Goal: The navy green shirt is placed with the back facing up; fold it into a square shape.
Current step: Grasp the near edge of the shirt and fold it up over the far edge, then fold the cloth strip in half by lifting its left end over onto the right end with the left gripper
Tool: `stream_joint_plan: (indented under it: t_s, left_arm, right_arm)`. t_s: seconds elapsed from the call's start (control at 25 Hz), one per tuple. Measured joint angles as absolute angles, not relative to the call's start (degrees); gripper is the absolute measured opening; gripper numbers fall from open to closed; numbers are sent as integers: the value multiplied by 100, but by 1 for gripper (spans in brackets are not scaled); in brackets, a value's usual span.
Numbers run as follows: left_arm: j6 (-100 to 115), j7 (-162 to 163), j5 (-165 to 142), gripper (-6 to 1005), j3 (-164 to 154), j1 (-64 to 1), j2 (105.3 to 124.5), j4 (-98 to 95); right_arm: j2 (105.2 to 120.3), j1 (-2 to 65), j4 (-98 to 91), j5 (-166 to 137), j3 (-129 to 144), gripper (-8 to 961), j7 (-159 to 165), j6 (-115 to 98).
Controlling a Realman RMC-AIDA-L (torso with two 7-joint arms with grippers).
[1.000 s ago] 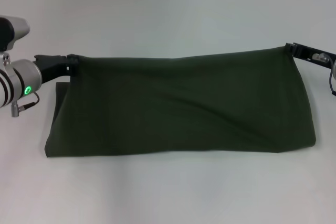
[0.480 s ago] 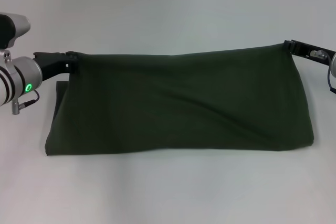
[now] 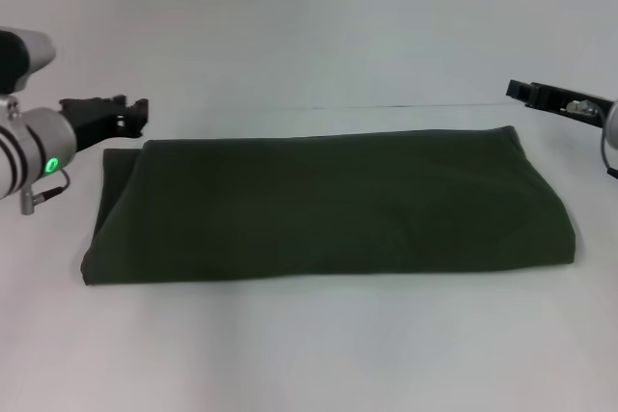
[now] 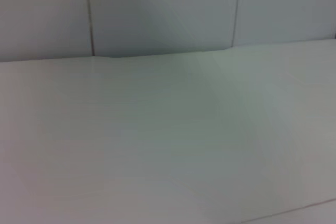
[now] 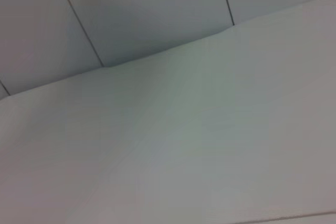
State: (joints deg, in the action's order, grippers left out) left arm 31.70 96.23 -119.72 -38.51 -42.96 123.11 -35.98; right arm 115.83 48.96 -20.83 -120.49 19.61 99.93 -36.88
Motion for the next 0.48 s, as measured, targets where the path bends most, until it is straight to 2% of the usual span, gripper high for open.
stream_joint_plan:
  t_s: [0.16, 0.24, 0.4, 0.48]
  left_arm:
    - [3094, 9661, -11876, 224, -3714, -4169, 12346, -3775]
    - [3232, 9772, -11778, 354, -3706, -4049, 12357, -3923]
    - [4035, 10064, -11738, 547, -3726, -3792, 12362, -4250]
    - [5247, 10357, -11731, 632, -3736, -3581, 12339, -4437]
  right_arm:
    - [11580, 4814, -2224, -12009, 1951, 264, 10039, -3779]
    - [11536, 4724, -2263, -11883, 1971, 358, 10047, -4094]
    - [11424, 4463, -2333, -11604, 1978, 548, 10074, -5056]
    - [11381, 4299, -2389, -11495, 1981, 647, 10125, -5681]
